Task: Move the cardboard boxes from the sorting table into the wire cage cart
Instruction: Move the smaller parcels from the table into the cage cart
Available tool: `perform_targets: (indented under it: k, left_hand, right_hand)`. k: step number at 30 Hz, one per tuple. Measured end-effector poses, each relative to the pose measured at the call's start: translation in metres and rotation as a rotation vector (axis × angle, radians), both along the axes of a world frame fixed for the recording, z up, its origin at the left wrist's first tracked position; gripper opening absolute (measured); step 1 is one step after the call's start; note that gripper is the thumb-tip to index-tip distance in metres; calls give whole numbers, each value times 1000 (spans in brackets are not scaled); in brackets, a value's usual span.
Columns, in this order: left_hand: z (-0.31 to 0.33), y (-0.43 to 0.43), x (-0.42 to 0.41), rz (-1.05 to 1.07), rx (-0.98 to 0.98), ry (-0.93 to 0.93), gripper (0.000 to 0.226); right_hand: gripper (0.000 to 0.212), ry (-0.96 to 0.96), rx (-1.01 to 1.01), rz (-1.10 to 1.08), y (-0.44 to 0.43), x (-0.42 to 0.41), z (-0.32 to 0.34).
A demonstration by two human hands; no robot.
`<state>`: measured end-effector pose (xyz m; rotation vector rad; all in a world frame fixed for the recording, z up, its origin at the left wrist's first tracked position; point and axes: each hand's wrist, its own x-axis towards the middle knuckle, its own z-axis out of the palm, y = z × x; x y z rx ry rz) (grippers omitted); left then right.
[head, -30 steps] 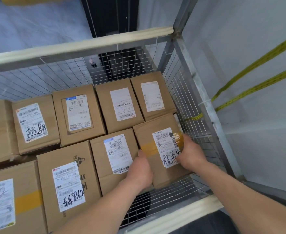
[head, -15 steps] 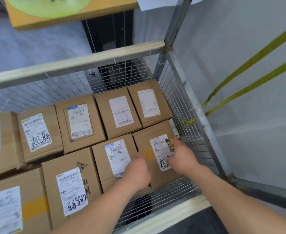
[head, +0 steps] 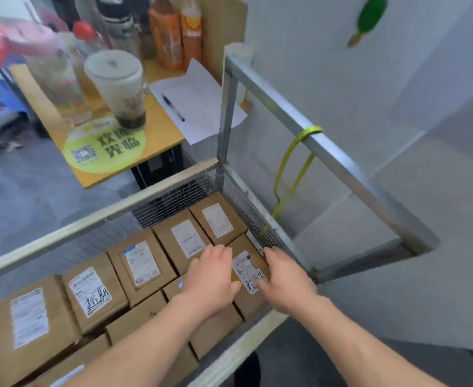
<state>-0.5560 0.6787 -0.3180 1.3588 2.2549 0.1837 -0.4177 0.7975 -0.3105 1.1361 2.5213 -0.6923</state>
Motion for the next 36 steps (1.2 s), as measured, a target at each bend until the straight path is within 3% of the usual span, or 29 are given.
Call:
perform_targets:
  k: [7,11,14,19,28,36]
  left_hand:
    - [70,-1,19,-190,126,103,69]
    - [96,6,51,-303,166,124,68]
    - [112,14,86,-387,182,121,68]
    - [140,30,156,-532,261,149,64]
    - [192,51,316,-733,335,180,77]
    - [221,58,449,-887,350,162,75]
  right_hand:
    - [54,90,96,-153,-23,51,79]
    - [70,63,134,-244,-30,93,109]
    - [71,36,139,-327,-34,132,125]
    - [59,-11,209,-424,-40,206,147]
    - [62,10,323,-661,-68,374,179]
    - [64,54,401,-917,-104,517,196]
